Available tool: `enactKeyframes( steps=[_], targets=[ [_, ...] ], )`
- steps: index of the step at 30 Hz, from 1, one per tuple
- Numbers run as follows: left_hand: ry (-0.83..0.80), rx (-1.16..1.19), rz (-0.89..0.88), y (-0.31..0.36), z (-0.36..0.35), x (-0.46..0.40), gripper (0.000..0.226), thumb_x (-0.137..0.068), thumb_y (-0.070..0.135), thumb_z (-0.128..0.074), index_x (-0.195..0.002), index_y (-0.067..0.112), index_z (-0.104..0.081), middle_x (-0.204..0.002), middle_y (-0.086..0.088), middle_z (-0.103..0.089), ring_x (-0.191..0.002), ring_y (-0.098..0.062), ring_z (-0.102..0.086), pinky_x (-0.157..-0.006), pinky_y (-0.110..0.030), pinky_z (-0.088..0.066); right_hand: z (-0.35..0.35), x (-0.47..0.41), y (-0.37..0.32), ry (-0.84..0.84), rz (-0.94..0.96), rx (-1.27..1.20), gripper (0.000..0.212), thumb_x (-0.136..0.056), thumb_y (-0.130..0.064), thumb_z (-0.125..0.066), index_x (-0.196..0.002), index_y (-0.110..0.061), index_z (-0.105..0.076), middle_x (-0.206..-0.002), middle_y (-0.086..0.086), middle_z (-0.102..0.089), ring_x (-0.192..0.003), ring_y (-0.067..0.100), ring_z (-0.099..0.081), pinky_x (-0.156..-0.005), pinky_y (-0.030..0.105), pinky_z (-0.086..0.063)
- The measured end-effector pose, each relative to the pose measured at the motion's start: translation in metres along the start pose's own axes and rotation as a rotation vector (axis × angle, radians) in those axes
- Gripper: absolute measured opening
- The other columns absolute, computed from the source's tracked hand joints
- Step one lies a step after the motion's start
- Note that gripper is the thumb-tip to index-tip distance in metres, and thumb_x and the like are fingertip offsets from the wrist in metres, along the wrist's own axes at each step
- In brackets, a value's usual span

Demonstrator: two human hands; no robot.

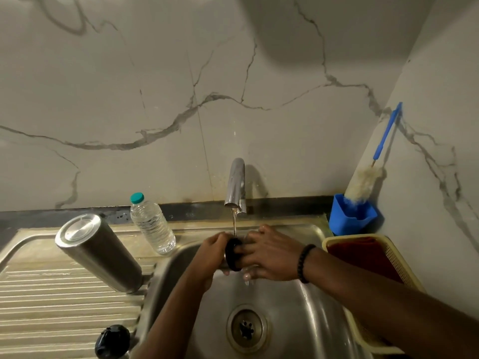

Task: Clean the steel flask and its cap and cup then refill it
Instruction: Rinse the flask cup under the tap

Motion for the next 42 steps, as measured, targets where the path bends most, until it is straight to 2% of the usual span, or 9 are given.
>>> enactKeyframes(
  steps=[5,9,13,16,22,26,30,33,42],
  targets=[
    [-0.105,0.159,0.217,-0.020,-0.015,0.008,0.042,-0.105,0.039,-0.037,-0.114,0.007,-0.064,-0.099,-0.023,-0.071,-0.068,-0.031,-0.066,-0.043,-0.027,-0.041,0.009,-0.002,-0.012,0.077,0.316,0.295,0.040,-0.092,-0.046,-0.057,-0.126,-0.027,-0.059,-0.138,-0.003,-0.057,-0.140,0.026,-0.037,-0.114,0.049,-0.025],
    [-0.106,0.120,0.158,-0.010,-0.012,0.002,0.045,-0.106,0.037,-0.036,-0.115,0.002,-0.063,-0.094,-0.025,-0.068,-0.063,-0.028,-0.065,-0.044,-0.028,-0.043,0.004,-0.003,0.003,0.109,0.088,0.311,0.052,-0.092,-0.060,-0.043,-0.130,-0.027,-0.056,-0.133,-0.007,-0.059,-0.125,0.020,-0.047,-0.106,0.043,-0.028],
    [0.048,0.060,-0.007,0.001,-0.006,-0.001,0.032,-0.107,0.024,-0.040,-0.103,0.006,-0.067,-0.092,-0.018,-0.072,-0.070,-0.019,-0.069,-0.058,-0.029,-0.054,0.009,-0.013,0.005,0.165,-0.238,-0.352,0.051,-0.095,-0.063,-0.040,-0.090,-0.021,-0.070,-0.100,-0.002,-0.069,-0.092,0.010,-0.046,-0.096,0.037,-0.037],
    [0.088,0.055,-0.100,0.005,-0.013,0.002,0.036,-0.109,0.030,-0.037,-0.106,0.013,-0.068,-0.097,-0.011,-0.075,-0.085,-0.021,-0.072,-0.070,-0.033,-0.057,0.002,-0.006,0.025,0.273,-0.503,-0.933,0.055,-0.097,-0.059,-0.038,-0.102,-0.014,-0.070,-0.103,0.006,-0.070,-0.098,0.016,-0.064,-0.095,0.044,-0.050],
    [0.094,0.148,-0.067,-0.006,-0.010,0.005,0.048,-0.109,0.038,-0.033,-0.105,0.007,-0.069,-0.095,-0.015,-0.075,-0.089,-0.029,-0.071,-0.071,-0.037,-0.056,-0.017,-0.005,0.019,0.180,-0.629,-0.933,0.069,-0.094,-0.069,-0.028,-0.095,-0.016,-0.072,-0.098,0.005,-0.072,-0.092,0.017,-0.067,-0.093,0.039,-0.051],
    [0.103,0.155,-0.126,-0.006,-0.010,0.007,0.043,-0.109,0.030,-0.034,-0.104,0.002,-0.067,-0.091,-0.014,-0.074,-0.090,-0.034,-0.069,-0.075,-0.040,-0.054,-0.013,-0.005,0.015,0.269,-0.624,-0.790,0.051,-0.100,-0.058,-0.029,-0.094,-0.024,-0.066,-0.091,-0.002,-0.070,-0.090,0.010,-0.061,-0.108,0.040,-0.031],
    [0.035,0.194,-0.083,-0.012,-0.018,0.008,0.054,-0.108,0.043,-0.029,-0.113,0.006,-0.068,-0.103,-0.014,-0.075,-0.098,-0.031,-0.072,-0.076,-0.036,-0.057,-0.030,-0.002,0.023,0.288,-0.642,-1.098,0.041,-0.093,-0.058,-0.048,-0.103,-0.023,-0.068,-0.100,-0.003,-0.071,-0.094,0.010,-0.067,-0.091,0.039,-0.056],
    [0.022,0.324,-0.008,-0.014,-0.024,0.010,0.054,-0.108,0.044,-0.030,-0.119,0.004,-0.065,-0.108,-0.016,-0.074,-0.103,-0.026,-0.072,-0.077,-0.033,-0.059,-0.034,0.001,0.021,0.275,-0.568,-1.141,0.033,-0.091,-0.042,-0.062,-0.119,-0.025,-0.065,-0.113,-0.009,-0.068,-0.105,0.003,-0.063,-0.095,0.032,-0.053],
    [-0.093,0.519,0.031,-0.019,-0.022,0.015,0.039,-0.101,0.032,-0.049,-0.128,0.007,-0.062,-0.121,-0.020,-0.069,-0.109,-0.034,-0.068,-0.088,-0.042,-0.058,-0.031,0.013,0.037,0.512,-0.703,-1.325,0.025,-0.103,-0.029,-0.045,-0.112,-0.018,-0.065,-0.108,0.000,-0.067,-0.101,0.013,-0.064,-0.090,0.031,-0.055]
  ],
)
Point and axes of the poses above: each hand's wrist, its own x-axis away from the middle knuckle, its own z-axis out of the back of the hand, y = z × x, the point moved 9 cm from there along -x, towards the middle knuckle
